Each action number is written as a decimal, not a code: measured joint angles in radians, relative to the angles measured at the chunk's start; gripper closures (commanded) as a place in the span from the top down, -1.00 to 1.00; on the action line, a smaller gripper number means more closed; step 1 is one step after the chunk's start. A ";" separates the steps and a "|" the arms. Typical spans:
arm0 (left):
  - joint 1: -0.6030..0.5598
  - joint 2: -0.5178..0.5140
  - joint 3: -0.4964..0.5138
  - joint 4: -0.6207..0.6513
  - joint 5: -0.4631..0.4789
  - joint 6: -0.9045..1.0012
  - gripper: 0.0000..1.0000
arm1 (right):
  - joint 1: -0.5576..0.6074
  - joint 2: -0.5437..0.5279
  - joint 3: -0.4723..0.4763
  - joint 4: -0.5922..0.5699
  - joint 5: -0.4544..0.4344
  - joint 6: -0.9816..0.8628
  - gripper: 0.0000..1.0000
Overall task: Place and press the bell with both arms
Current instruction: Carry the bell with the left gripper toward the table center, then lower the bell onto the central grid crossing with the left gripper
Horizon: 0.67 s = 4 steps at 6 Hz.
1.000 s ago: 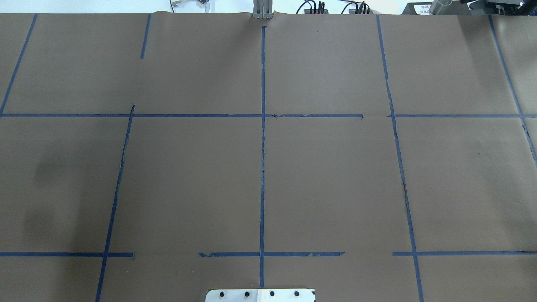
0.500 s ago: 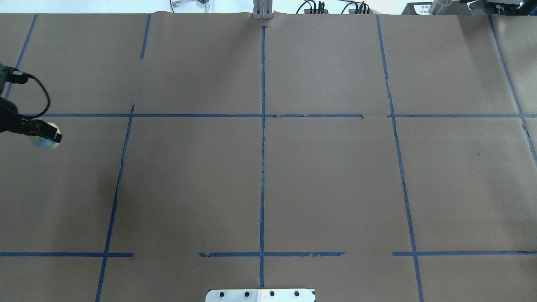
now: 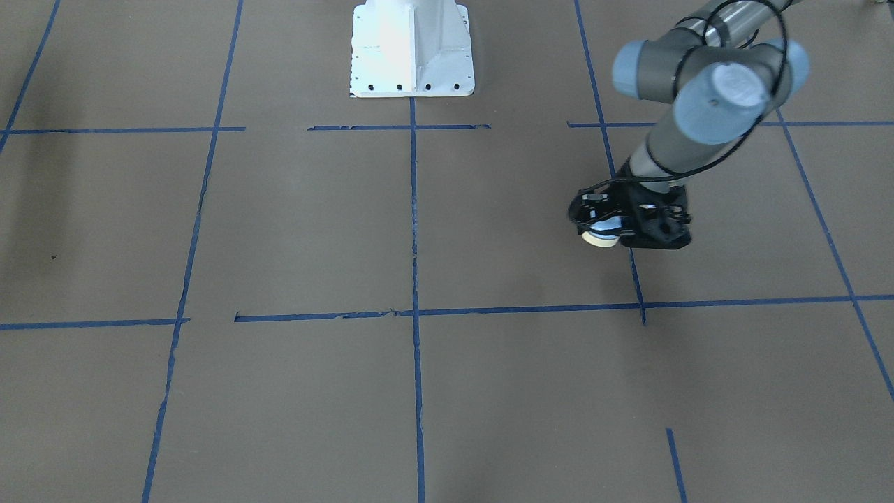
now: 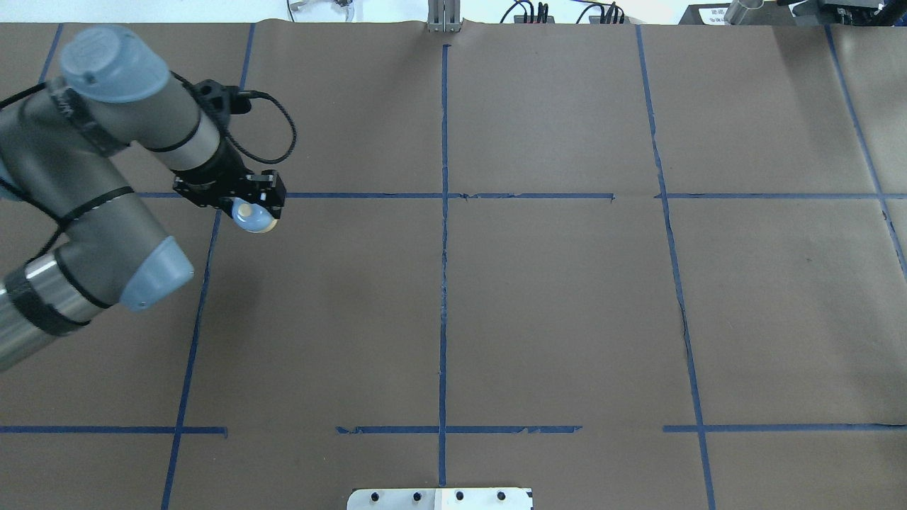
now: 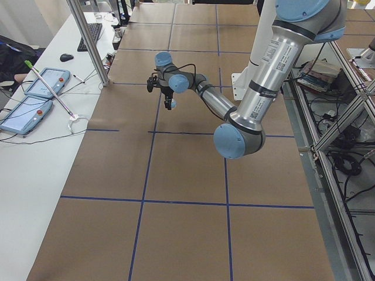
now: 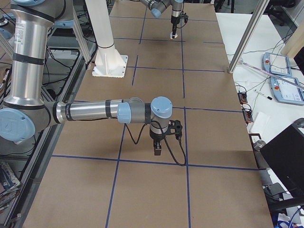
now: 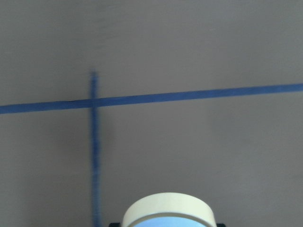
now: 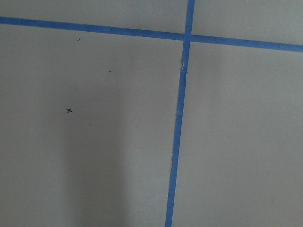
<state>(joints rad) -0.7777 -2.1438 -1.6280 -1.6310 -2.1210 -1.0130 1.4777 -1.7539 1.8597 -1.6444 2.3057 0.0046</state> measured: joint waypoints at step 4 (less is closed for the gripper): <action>0.145 -0.455 0.530 -0.116 0.183 -0.279 -0.87 | 0.000 0.001 -0.001 0.000 0.000 0.000 1.00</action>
<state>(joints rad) -0.6331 -2.5991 -1.0982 -1.7470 -1.9380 -1.2917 1.4772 -1.7534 1.8585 -1.6445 2.3056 0.0046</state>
